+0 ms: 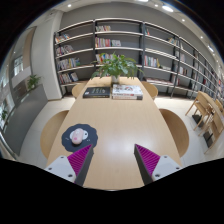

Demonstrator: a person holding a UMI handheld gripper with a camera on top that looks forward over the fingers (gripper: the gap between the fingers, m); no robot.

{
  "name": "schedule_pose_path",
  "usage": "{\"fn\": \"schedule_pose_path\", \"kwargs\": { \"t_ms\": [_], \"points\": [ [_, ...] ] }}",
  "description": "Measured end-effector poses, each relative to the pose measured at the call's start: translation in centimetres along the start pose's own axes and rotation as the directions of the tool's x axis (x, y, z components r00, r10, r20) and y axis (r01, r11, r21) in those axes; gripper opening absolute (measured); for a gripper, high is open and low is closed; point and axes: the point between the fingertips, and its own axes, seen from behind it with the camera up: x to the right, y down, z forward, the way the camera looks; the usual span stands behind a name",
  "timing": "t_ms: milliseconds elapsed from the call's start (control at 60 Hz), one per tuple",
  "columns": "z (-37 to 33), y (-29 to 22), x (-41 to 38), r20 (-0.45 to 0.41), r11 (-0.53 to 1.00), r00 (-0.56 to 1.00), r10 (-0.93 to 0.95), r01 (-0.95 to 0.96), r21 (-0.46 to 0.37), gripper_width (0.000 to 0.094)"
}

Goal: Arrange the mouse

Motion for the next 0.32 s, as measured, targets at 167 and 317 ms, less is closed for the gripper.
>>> {"fn": "schedule_pose_path", "kwargs": {
  "t_ms": [167, 317],
  "points": [
    [-1.2, -0.9, 0.3, 0.011, 1.0, 1.0, 0.004, -0.005, 0.03, 0.0823],
    [-1.8, -1.2, 0.7, 0.01, 0.999, 1.0, -0.001, 0.001, 0.041, 0.0822]
  ]
}}
